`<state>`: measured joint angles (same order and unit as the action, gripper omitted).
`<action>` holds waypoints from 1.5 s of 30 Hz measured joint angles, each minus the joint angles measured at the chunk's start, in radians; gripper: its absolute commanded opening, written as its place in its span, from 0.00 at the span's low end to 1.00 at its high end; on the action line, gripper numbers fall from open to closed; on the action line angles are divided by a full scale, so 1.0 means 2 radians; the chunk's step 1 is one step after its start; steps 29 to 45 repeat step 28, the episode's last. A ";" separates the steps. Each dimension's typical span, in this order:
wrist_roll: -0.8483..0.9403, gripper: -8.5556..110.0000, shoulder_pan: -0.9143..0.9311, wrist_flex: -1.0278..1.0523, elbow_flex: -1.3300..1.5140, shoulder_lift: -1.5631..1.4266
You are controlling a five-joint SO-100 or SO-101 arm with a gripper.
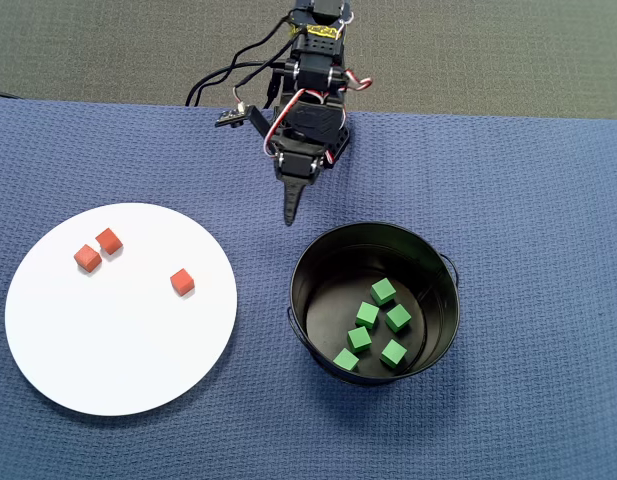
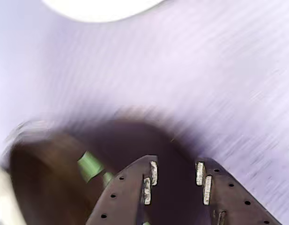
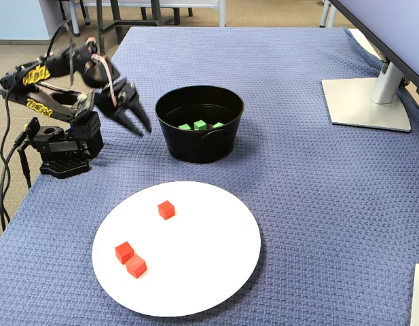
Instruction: Pick up the green cubes from the white plate and place them in the black recipient
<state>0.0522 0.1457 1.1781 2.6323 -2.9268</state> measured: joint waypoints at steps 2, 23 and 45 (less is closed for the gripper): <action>0.008 0.07 0.008 0.000 0.035 -0.019; 0.016 0.07 -0.007 -0.009 0.136 -0.071; 0.016 0.07 -0.007 -0.009 0.137 -0.071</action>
